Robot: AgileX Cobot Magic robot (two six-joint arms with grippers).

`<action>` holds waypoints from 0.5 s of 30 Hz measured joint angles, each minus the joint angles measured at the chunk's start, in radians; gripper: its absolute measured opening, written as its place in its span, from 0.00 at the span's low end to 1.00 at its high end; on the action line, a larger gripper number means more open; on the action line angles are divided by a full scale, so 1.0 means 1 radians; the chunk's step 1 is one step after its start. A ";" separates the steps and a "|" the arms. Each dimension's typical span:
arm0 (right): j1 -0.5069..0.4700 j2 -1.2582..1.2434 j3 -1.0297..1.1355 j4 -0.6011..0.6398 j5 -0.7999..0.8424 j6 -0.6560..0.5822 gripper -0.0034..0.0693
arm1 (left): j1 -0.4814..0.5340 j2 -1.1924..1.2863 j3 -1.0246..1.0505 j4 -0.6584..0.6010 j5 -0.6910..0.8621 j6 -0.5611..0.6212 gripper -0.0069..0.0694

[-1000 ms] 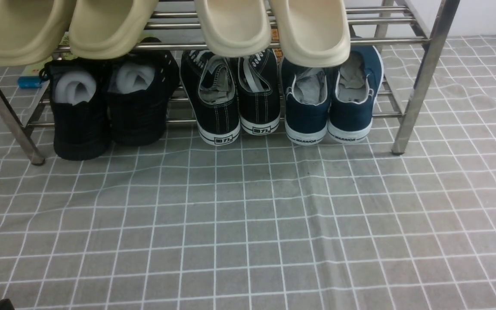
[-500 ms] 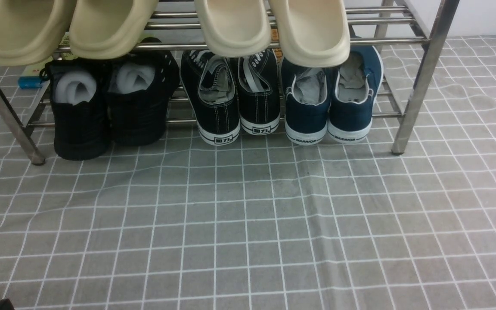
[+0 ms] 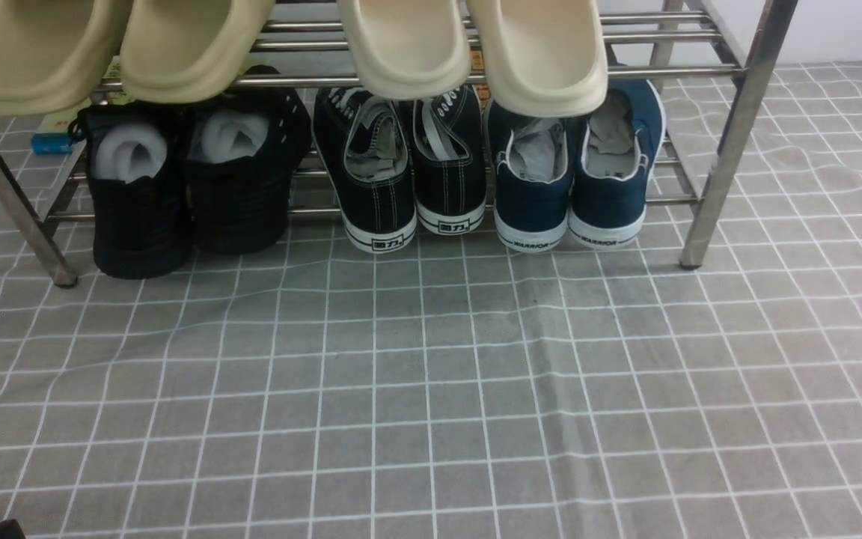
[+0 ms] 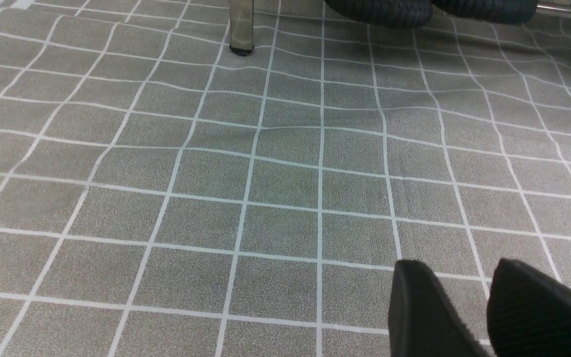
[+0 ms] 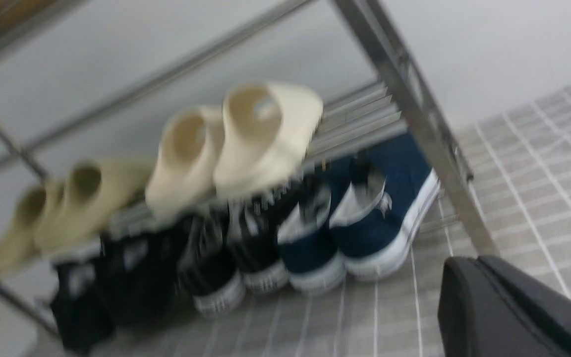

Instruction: Take the shoes off the shelf with your hand from the grey coffee tablecloth.

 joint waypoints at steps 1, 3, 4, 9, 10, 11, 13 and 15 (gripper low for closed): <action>0.000 0.082 -0.043 -0.012 0.088 -0.034 0.05 | 0.000 0.000 0.000 0.000 0.000 0.000 0.41; 0.000 0.282 -0.135 -0.046 0.288 -0.064 0.05 | 0.000 0.000 0.000 0.000 0.000 0.000 0.41; 0.000 0.357 -0.170 -0.057 0.356 -0.069 0.05 | 0.000 0.000 0.000 0.000 0.000 0.000 0.41; 0.027 0.767 -0.389 -0.055 0.618 -0.183 0.06 | 0.000 0.000 0.000 0.000 0.000 0.000 0.41; 0.044 0.822 -0.421 -0.040 0.639 -0.220 0.07 | 0.000 0.000 0.000 0.000 0.000 0.000 0.41; 0.073 0.883 -0.459 -0.020 0.658 -0.252 0.08 | 0.000 0.000 0.000 0.000 0.000 0.000 0.41; 0.152 0.995 -0.534 0.006 0.670 -0.294 0.11 | 0.000 0.000 0.000 0.000 0.000 0.000 0.41; 0.238 1.079 -0.615 -0.002 0.665 -0.303 0.15 | 0.000 0.000 0.000 0.000 0.000 0.000 0.41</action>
